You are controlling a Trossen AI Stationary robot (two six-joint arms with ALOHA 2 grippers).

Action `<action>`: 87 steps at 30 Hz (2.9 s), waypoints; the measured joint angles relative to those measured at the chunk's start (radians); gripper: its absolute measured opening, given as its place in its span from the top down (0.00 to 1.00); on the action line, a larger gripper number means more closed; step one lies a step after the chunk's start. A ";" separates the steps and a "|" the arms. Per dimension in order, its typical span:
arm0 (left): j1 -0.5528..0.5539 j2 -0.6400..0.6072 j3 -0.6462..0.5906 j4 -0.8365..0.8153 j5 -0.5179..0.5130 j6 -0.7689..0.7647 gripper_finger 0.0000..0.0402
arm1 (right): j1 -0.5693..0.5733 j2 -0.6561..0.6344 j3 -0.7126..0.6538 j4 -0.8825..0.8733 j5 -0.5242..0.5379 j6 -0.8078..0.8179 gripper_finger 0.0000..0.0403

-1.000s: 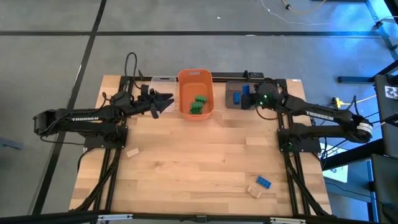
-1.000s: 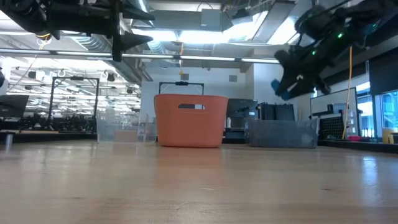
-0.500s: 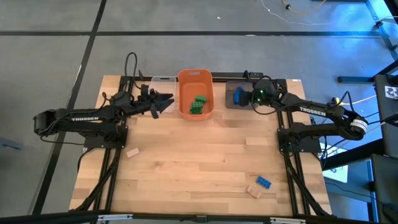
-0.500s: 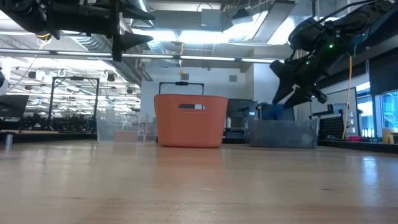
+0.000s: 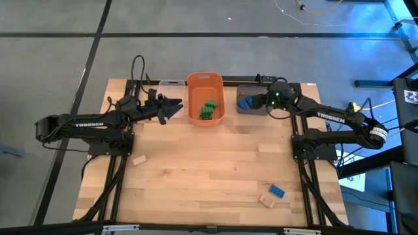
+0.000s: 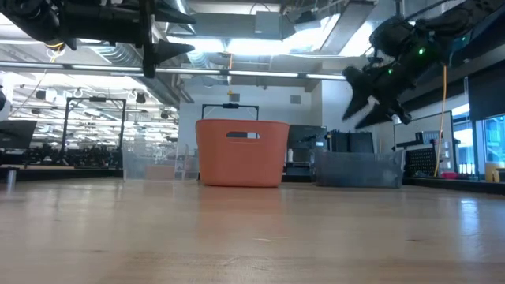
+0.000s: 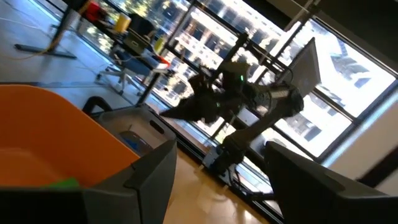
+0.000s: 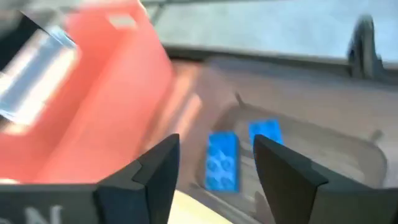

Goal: Sort & place blocks by color
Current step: Put the left brown block into the transparent bin

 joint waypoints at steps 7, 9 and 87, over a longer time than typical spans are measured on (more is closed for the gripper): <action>0.000 0.000 0.001 0.000 0.141 0.000 0.42 | 0.033 -0.146 0.061 0.242 -0.452 -0.032 0.42; 0.000 0.000 0.001 0.001 0.158 0.000 0.42 | 0.075 -0.187 0.061 0.329 -0.543 -0.022 0.42; -0.413 0.372 0.474 -1.153 0.138 0.111 0.72 | 0.238 -0.315 0.059 0.243 -0.452 -0.054 0.44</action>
